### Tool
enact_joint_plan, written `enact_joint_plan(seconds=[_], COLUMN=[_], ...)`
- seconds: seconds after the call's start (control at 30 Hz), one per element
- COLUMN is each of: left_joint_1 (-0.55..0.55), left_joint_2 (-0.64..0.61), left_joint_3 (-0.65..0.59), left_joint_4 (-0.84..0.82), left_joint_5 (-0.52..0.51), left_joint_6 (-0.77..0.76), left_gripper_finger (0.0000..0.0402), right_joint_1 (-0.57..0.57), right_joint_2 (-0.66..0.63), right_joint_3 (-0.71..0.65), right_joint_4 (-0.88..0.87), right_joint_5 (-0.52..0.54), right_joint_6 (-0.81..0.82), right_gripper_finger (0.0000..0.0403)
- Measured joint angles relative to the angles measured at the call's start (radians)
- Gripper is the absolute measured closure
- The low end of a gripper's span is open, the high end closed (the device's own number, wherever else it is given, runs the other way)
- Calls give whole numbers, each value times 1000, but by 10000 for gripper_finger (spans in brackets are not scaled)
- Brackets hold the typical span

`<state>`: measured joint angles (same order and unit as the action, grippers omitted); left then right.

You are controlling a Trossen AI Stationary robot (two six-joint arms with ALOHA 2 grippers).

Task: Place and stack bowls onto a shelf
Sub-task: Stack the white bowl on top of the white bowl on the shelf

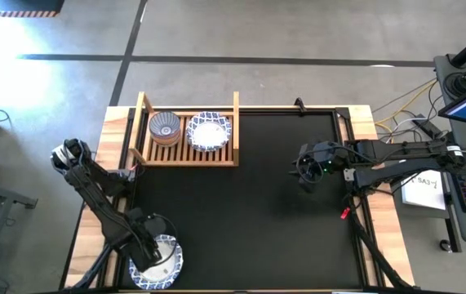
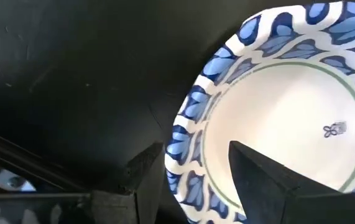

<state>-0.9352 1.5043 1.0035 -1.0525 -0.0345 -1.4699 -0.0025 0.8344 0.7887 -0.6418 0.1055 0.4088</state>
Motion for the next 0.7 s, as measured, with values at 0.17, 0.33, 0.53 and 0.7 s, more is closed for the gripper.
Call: enact_joint_plan(seconds=[0.17, 0.33, 0.53, 0.7], left_joint_1=[9, 39, 77, 83], left_joint_2=[0, 0, 0, 0], left_joint_3=[-23, -49, -83, -85], left_joint_4=[-28, 3, 83, 149], left_joint_5=[1, 1, 4, 27], left_joint_6=[25, 50, 100, 120], left_gripper_finger=[239, 239, 239, 239], right_joint_1=[0, 0, 0, 0], right_joint_2=[0, 0, 0, 0], right_joint_3=[0, 0, 0, 0], right_joint_4=[0, 0, -3, -5], right_joint_5=[0, 0, 0, 0], right_joint_6=[-7, -14, -27, -59], right_gripper_finger=[202, 202, 202, 202])
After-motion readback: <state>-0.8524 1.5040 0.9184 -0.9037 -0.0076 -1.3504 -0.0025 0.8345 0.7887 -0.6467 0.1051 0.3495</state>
